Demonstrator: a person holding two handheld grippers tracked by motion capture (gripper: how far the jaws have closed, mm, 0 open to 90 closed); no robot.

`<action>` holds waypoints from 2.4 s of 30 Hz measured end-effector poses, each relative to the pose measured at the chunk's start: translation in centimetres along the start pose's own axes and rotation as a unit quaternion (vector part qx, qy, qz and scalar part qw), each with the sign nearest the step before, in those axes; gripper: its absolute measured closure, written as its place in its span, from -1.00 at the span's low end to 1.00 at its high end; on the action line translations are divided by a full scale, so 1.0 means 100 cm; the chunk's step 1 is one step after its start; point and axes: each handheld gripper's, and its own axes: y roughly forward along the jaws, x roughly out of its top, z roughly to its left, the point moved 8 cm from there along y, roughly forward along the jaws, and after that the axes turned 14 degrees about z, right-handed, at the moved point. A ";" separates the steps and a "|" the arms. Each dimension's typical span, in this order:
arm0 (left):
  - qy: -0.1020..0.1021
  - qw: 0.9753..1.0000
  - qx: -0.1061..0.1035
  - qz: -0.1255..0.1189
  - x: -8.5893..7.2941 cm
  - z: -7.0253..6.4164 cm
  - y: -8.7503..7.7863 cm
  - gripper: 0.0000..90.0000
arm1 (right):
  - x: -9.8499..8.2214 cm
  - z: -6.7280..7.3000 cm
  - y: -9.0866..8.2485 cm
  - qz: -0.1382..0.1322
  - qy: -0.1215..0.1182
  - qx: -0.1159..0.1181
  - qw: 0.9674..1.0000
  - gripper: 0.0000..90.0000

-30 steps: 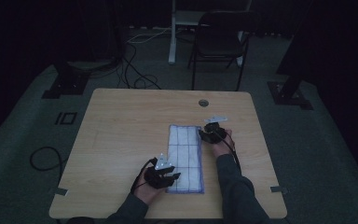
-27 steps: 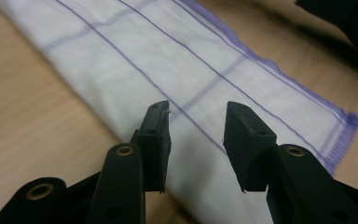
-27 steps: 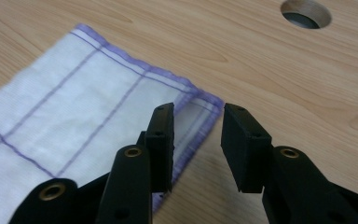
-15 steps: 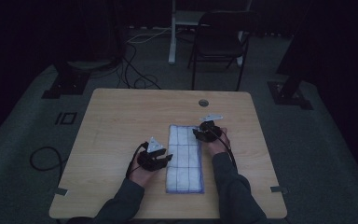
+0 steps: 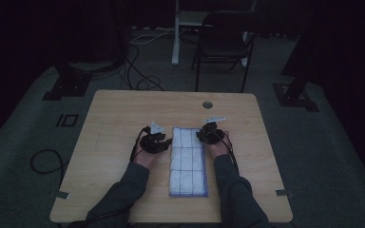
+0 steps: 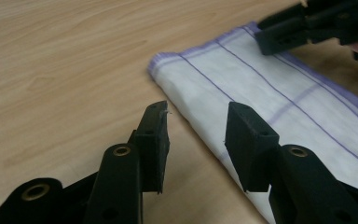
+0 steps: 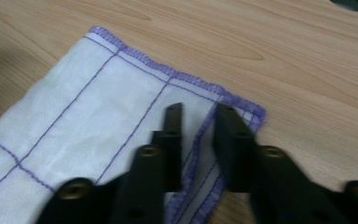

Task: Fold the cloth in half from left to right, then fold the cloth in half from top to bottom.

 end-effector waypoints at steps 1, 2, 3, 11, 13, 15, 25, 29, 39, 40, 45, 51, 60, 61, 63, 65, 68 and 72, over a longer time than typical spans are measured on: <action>-0.001 1.000 0.001 0.000 0.003 0.002 0.002 0.33 | 0.000 0.000 0.000 0.001 0.000 -0.005 1.000 0.87; -0.004 1.000 0.001 -0.001 0.005 0.003 0.005 0.33 | 0.000 -0.001 0.000 0.001 0.000 -0.013 1.000 0.96; -0.008 1.000 0.001 -0.001 0.007 0.005 0.007 0.33 | 0.000 -0.001 -0.001 0.000 -0.001 -0.014 1.000 0.98; -0.024 1.000 0.003 0.002 0.019 0.010 0.025 0.27 | 0.001 -0.003 -0.003 -0.003 0.000 -0.014 1.000 0.98; -0.025 1.000 0.006 0.003 0.021 0.009 0.030 0.24 | 0.000 -0.003 -0.002 -0.003 0.002 -0.014 1.000 0.98; -0.028 1.000 0.008 0.006 0.023 0.009 0.034 0.23 | 0.000 -0.003 -0.002 -0.003 0.001 -0.017 1.000 0.97; -0.054 0.998 0.029 0.017 0.031 0.016 0.050 0.16 | -0.001 -0.003 0.000 -0.004 0.001 -0.025 1.000 0.96; -0.069 0.997 0.020 0.022 0.033 0.018 0.052 0.15 | -0.001 -0.004 0.000 -0.004 0.000 -0.026 1.000 0.96; -0.067 0.996 0.036 0.041 0.035 0.018 0.062 0.15 | -0.005 -0.004 0.002 0.001 -0.016 -0.056 0.998 0.83; -0.066 0.996 0.037 0.042 0.035 0.018 0.062 0.15 | -0.005 -0.005 0.002 0.002 -0.017 -0.060 0.998 0.77; -0.056 0.996 0.043 0.044 0.036 0.018 0.064 0.11 | -0.006 -0.012 0.001 0.004 0.000 -0.067 0.998 0.42; -0.048 0.997 0.043 0.053 0.037 0.017 0.064 0.11 | -0.006 -0.018 0.003 0.009 0.029 -0.051 0.998 0.24; -0.047 0.996 0.033 0.067 0.042 0.012 0.066 0.43 | -0.002 -0.020 0.006 0.010 0.040 -0.029 0.999 0.46; -0.046 0.996 0.032 0.071 0.043 0.012 0.067 0.48 | -0.001 -0.019 0.006 0.010 0.038 -0.027 0.999 0.53; -0.047 0.996 0.029 0.075 0.045 0.011 0.067 0.54 | 0.000 -0.016 0.006 0.012 0.036 -0.023 0.999 0.67; -0.046 0.996 0.024 0.075 0.045 0.010 0.067 0.62 | 0.000 -0.016 0.007 0.011 0.039 -0.010 0.999 0.79; -0.054 0.996 0.012 0.071 0.045 0.008 0.068 0.80 | 0.000 -0.016 0.007 0.009 0.050 0.006 0.999 0.89; -0.059 0.995 0.009 0.082 0.047 0.008 0.068 0.93 | 0.001 -0.016 0.008 0.000 0.063 0.004 0.998 0.93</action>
